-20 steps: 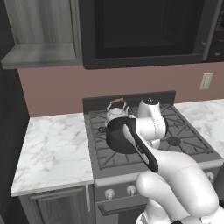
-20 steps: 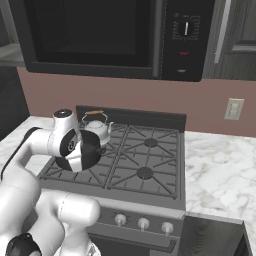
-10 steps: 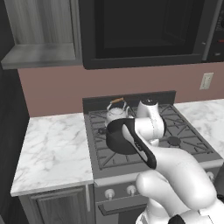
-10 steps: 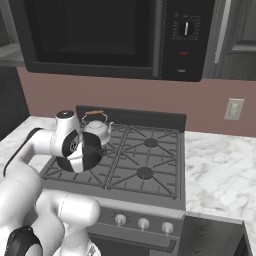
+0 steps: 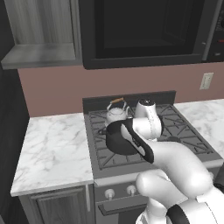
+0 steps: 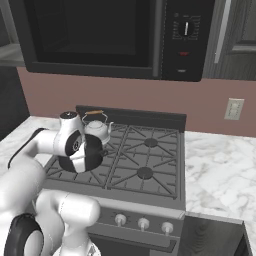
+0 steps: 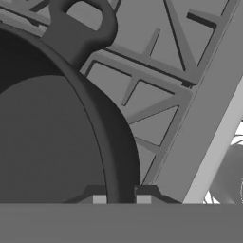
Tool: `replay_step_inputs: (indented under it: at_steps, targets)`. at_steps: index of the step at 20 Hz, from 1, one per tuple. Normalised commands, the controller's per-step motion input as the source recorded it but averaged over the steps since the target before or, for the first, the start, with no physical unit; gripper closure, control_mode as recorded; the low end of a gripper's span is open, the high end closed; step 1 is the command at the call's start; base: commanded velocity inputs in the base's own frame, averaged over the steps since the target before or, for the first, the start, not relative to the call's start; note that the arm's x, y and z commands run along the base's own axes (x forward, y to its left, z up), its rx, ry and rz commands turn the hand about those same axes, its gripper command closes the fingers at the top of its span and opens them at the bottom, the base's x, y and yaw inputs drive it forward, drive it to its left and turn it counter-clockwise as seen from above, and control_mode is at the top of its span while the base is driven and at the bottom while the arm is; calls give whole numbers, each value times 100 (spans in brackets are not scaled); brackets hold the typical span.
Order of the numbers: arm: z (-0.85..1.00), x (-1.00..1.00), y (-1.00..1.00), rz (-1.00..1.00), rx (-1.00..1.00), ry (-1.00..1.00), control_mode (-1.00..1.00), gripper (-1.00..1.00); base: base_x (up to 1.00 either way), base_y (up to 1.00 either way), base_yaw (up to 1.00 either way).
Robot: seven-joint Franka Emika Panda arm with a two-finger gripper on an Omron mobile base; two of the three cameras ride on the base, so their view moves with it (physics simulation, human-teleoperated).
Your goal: Pick the kettle from the cabinet and place it on a stove burner. Then pick the pot from the counter and place it on another stove burner. Finally, turn both burners on.
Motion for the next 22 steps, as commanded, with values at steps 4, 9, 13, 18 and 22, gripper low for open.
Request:
replay_step_inputs:
  at_steps: [4,9,13,18,22]
  targets:
    - [-10,11,0,0,0,2,-100,100,0,0,0]
    - [-9,10,0,0,0,2,-100,100,0,0,0]
    - [-10,10,0,0,0,2,-100,100,0,0,0]
    - [-10,9,0,0,0,2,-100,100,0,0,0]
    - [-10,8,0,0,0,2,-100,100,0,0,0]
